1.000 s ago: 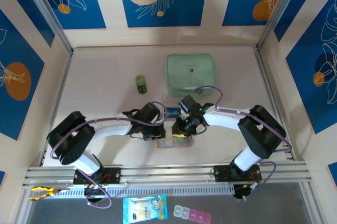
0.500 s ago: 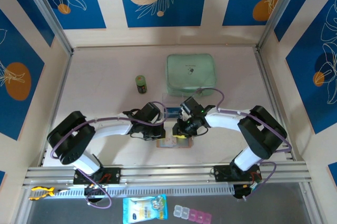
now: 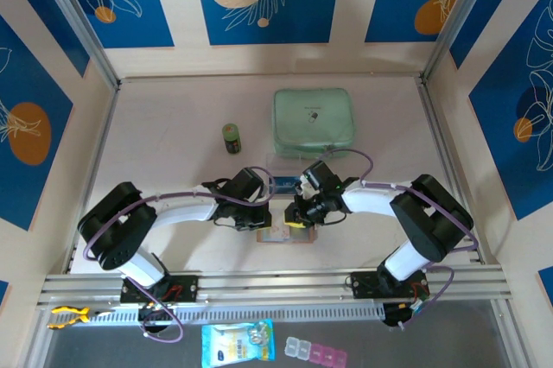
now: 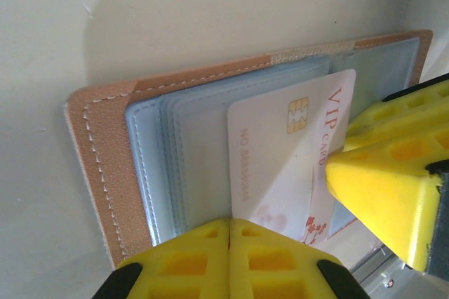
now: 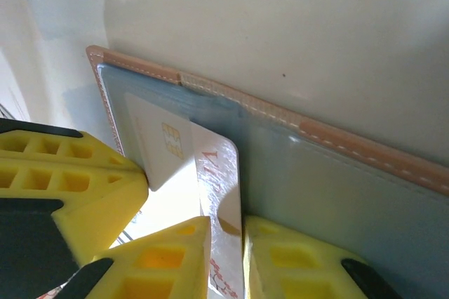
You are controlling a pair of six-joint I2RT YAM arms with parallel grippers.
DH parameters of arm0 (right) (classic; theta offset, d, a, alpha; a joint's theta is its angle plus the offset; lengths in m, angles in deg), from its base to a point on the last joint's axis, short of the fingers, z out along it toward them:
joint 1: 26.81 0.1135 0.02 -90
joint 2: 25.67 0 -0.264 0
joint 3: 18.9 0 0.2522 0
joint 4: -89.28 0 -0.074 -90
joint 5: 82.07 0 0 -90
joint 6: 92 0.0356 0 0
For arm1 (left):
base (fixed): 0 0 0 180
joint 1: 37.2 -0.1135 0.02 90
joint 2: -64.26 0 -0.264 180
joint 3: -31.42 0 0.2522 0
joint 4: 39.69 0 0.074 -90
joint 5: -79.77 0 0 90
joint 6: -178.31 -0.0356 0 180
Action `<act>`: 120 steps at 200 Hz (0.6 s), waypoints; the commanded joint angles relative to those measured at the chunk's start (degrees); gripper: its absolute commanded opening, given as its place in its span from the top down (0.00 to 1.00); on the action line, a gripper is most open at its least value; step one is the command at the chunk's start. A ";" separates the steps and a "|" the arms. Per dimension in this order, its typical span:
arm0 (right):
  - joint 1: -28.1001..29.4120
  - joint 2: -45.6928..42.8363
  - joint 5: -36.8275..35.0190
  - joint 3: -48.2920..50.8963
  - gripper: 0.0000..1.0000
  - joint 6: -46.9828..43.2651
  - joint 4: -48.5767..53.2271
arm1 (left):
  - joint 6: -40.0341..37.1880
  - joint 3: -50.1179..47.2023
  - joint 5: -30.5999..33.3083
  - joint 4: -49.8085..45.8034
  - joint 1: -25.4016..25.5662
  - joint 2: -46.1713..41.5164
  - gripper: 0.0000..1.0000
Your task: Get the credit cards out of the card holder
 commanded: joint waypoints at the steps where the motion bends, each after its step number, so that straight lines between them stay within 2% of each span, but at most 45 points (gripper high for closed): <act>1: -0.18 -1.53 2.67 0.81 0.82 0.05 -1.80 | -0.48 0.48 1.90 -4.13 -0.31 1.36 0.94; 69: -0.36 -3.20 1.80 1.49 0.88 0.16 -1.18 | -0.20 0.23 2.50 -4.43 -0.31 0.93 0.94; 120: -1.29 -6.46 -0.35 1.51 0.90 -1.70 3.92 | 0.73 -0.56 2.67 -3.32 -0.30 0.33 0.94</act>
